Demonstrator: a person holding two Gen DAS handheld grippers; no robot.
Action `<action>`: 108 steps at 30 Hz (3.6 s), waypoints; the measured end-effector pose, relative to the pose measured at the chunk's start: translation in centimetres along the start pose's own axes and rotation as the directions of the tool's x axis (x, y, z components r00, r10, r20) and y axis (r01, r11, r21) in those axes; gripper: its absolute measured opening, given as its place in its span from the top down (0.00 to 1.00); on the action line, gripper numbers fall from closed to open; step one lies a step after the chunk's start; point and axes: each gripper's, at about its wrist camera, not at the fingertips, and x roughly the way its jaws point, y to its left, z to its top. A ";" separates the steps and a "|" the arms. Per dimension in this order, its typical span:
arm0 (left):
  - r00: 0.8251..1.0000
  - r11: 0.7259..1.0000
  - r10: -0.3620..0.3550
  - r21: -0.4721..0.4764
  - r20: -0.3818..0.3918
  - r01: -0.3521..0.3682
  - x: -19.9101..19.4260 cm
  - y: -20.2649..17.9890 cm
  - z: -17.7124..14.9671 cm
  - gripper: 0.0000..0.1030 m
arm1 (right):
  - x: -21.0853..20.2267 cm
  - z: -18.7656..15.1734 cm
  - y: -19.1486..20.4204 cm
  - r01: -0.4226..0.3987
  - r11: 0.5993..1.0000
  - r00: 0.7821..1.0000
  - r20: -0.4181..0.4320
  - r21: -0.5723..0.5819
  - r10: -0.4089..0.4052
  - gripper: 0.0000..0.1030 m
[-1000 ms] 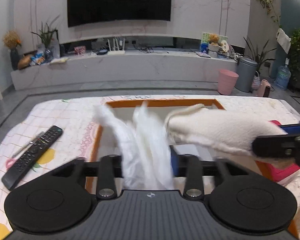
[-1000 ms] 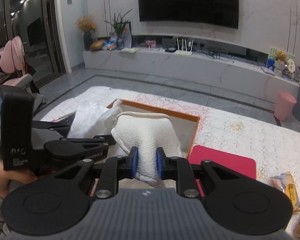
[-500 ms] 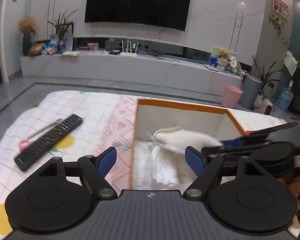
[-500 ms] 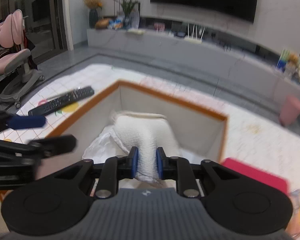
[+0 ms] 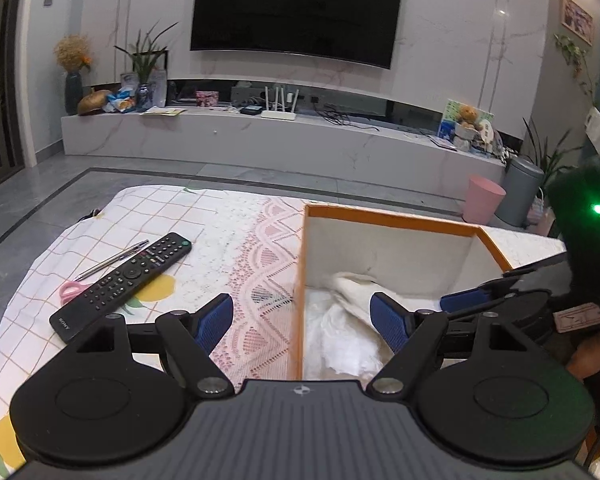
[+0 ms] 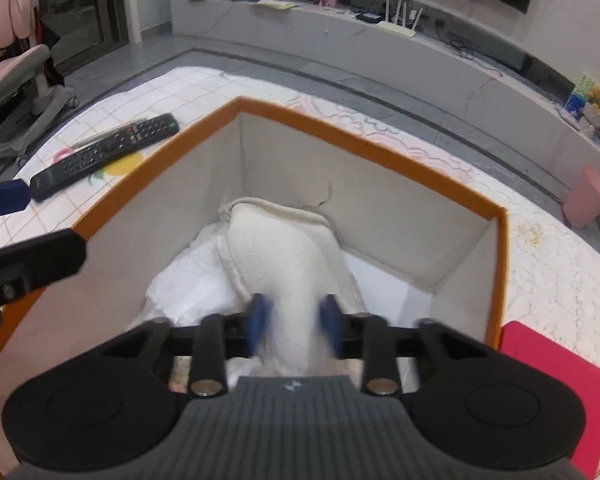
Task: Organize soft objects
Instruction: 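Open both grippers to drop the slipper and white bag into the shoebox, then move the left gripper to the clear bag of white paper and grasp it, then grasp the brown bear-shaped sponge with the right gripper while the left gripper lifts the clear bag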
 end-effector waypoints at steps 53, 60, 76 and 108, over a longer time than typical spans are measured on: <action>0.960 0.927 -0.274 0.251 -0.056 0.280 -6.0 -24.6 -16.1 0.11 | -17.9 -27.4 -20.6 -0.013 0.787 0.950 0.253 0.616 -0.182 0.03; 0.986 0.934 -0.164 0.318 -0.021 0.162 -4.1 -26.6 -16.8 0.12 | -17.9 -29.8 -21.6 -0.024 0.740 0.964 0.211 0.672 -0.160 0.03; 0.984 0.976 -0.166 0.127 -0.070 0.174 -2.8 -24.3 -15.3 0.55 | -19.4 -31.8 -25.5 0.041 0.679 0.965 0.146 0.733 -0.216 0.03; 0.941 0.942 -0.326 0.052 -0.094 0.331 -5.3 -22.2 -13.2 0.57 | -17.9 -39.1 -12.9 0.346 0.759 0.913 -0.384 0.552 -0.138 0.13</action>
